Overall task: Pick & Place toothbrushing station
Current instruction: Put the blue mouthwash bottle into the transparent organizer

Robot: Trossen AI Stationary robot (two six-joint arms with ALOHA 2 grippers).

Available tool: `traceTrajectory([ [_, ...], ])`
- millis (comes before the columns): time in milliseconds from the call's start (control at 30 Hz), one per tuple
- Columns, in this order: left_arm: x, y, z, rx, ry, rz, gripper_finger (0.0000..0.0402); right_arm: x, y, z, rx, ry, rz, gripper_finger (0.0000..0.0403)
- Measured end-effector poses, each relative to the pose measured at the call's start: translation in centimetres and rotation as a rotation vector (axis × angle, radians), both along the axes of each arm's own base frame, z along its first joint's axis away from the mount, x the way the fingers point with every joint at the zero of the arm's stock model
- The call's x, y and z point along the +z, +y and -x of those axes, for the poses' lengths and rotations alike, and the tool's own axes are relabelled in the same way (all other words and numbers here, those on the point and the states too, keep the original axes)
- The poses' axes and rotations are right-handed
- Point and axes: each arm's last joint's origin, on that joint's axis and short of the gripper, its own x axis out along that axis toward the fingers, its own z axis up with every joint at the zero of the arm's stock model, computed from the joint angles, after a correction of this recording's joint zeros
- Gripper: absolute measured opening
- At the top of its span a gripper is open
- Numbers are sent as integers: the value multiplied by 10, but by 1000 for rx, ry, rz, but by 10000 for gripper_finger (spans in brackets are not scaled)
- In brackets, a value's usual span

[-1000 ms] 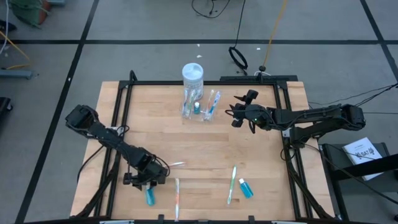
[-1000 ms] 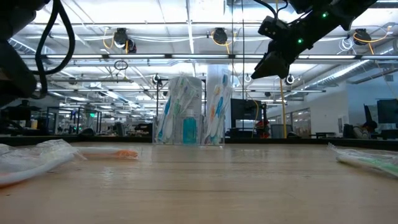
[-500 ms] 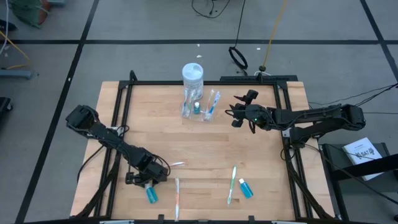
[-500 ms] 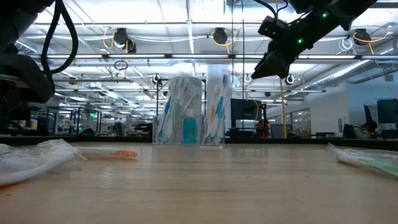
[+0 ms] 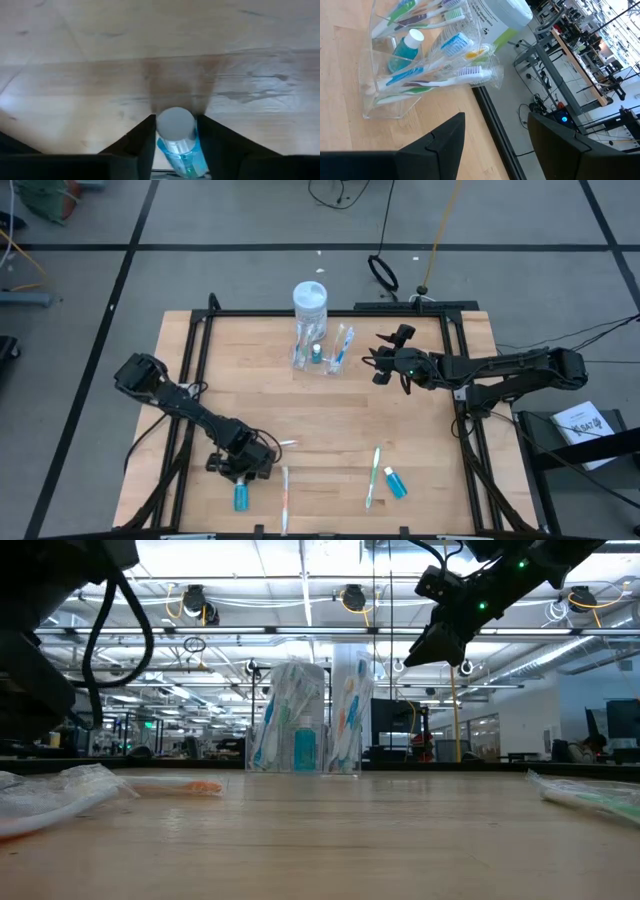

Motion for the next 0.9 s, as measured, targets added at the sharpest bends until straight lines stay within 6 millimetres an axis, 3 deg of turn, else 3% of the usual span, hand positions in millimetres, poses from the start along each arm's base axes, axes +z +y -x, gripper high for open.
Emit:
traceTrajectory([
  [200, -1, 8, -5, -82, -76, 18, 84, 0, 0, 0, 0, 0, 0, 208],
  [367, 0, 11, -13, -243, -247, 63, 95, 0, 0, 0, 0, 0, 0, 208],
  [500, 8, 17, -22, -274, -374, -1, 113, 0, 0, 0, 0, 0, 0, 208],
  [700, 23, 43, -32, -375, -588, -172, 98, 0, 0, 0, 0, 0, 0, 208],
  [900, 56, 88, -47, -551, -897, -574, 89, 0, 0, 0, 0, 0, 1, 208],
])
